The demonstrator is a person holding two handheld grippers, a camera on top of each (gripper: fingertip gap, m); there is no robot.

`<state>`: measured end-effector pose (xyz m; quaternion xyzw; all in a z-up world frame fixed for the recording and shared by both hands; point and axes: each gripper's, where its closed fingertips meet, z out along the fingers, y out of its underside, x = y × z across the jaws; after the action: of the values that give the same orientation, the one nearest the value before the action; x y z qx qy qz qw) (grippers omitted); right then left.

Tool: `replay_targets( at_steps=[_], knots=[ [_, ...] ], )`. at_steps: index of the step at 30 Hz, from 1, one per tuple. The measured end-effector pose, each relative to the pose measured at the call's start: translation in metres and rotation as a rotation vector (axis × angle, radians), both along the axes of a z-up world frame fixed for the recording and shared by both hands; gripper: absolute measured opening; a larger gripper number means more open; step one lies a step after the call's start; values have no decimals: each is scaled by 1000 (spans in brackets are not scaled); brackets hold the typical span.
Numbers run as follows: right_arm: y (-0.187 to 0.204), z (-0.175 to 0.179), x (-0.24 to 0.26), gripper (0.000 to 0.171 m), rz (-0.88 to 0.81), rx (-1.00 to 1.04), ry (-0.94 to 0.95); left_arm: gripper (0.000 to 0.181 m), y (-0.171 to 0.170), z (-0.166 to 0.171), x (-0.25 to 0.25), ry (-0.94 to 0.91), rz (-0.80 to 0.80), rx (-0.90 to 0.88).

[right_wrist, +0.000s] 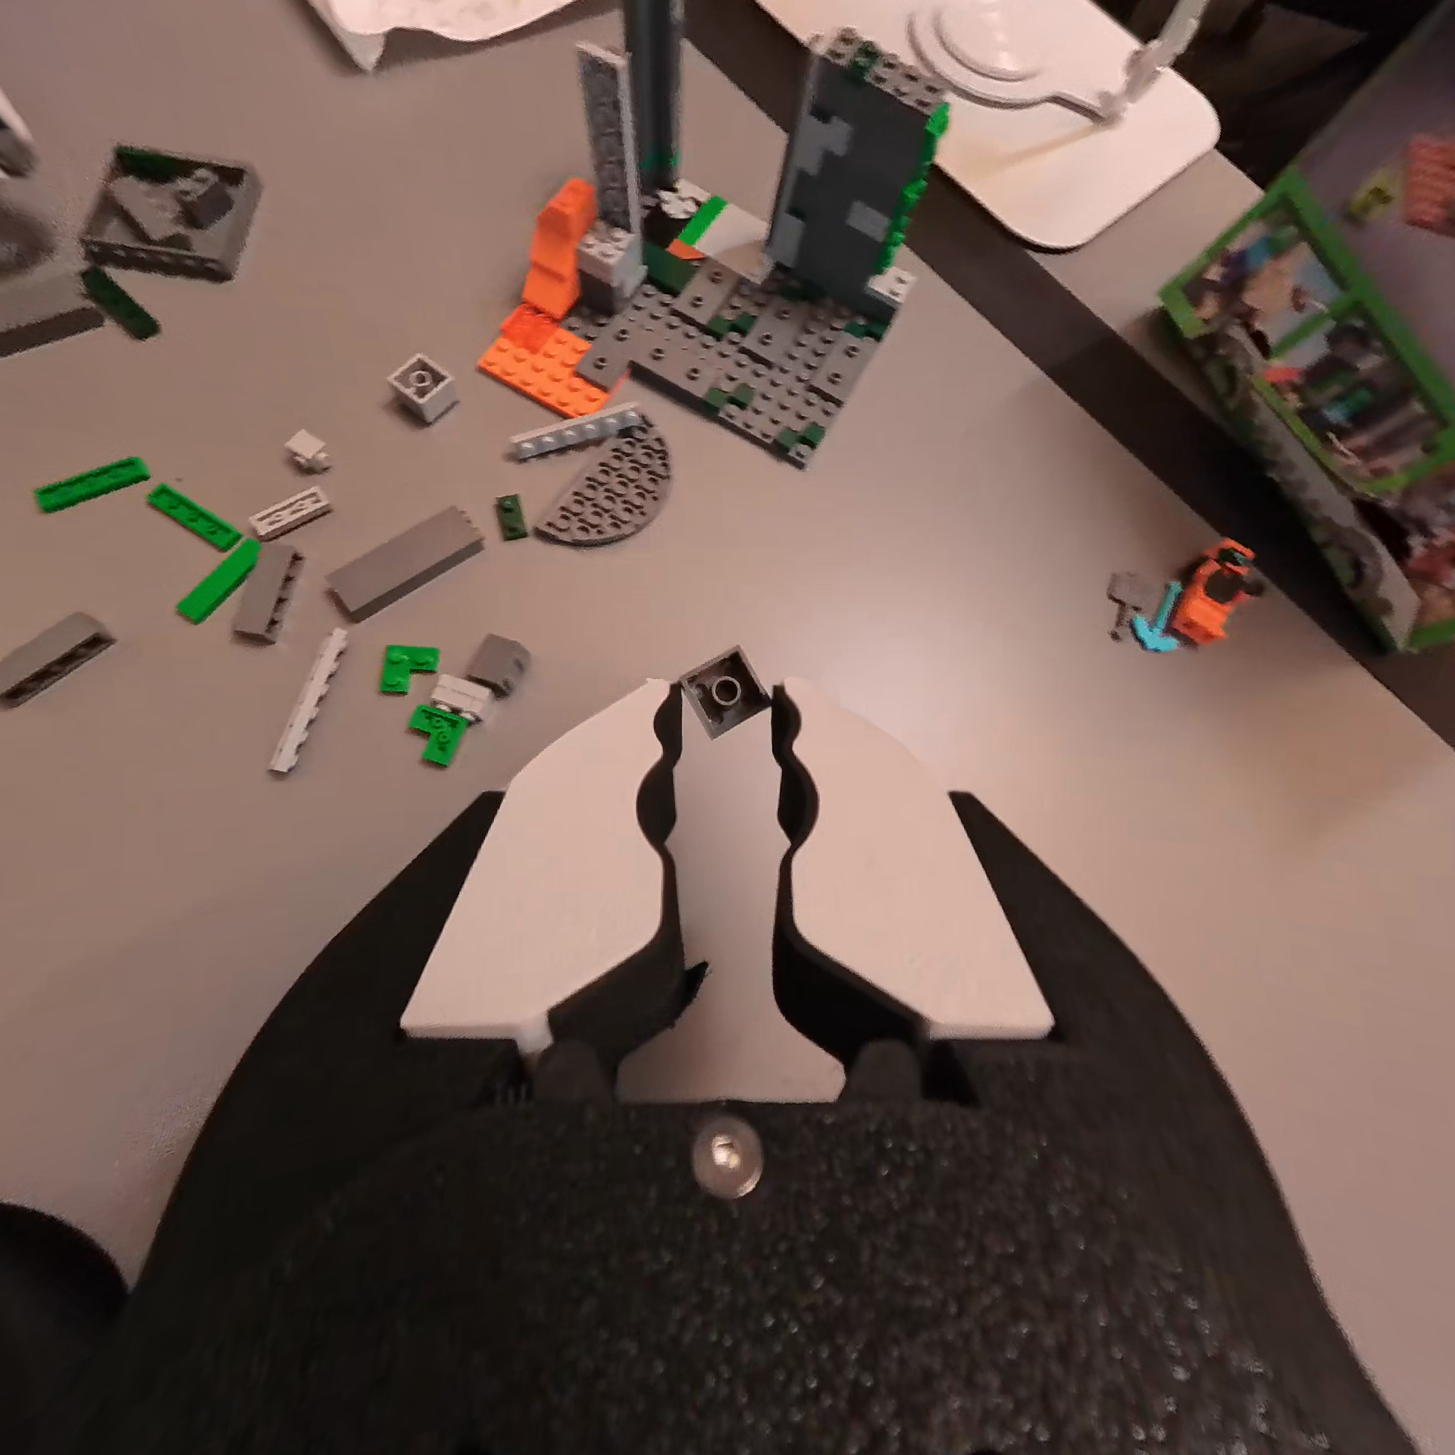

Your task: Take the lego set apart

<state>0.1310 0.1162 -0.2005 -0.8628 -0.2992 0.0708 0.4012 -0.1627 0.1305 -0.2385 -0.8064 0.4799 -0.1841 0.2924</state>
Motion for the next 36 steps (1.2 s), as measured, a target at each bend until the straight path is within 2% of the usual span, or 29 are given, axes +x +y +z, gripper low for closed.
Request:
replay_targets(
  at_steps=[3,6,13,20,27,33,36],
  knots=[
    [3,1,13,21,-56,-6,6,11,12,14,8,-36,12,23],
    [3,3,18,21,-84,-5,25,11,23,12,21,-53,12,7],
    [0,-11,1,22,-25,-33,-9,12,33,-18,29,41,3,-34],
    [-3,-18,-28,22,84,-46,-11,24,34,-9,22,3,26,-4],
    [-28,-29,-76,22,334,-80,-18,23,1,6,23,-23,-68,9],
    [-45,-41,-99,21,447,-152,-55,24,-34,-10,23,79,-163,-10],
    [-55,-47,-109,21,499,-181,-85,31,-48,-21,21,131,-183,-61]
  ],
)
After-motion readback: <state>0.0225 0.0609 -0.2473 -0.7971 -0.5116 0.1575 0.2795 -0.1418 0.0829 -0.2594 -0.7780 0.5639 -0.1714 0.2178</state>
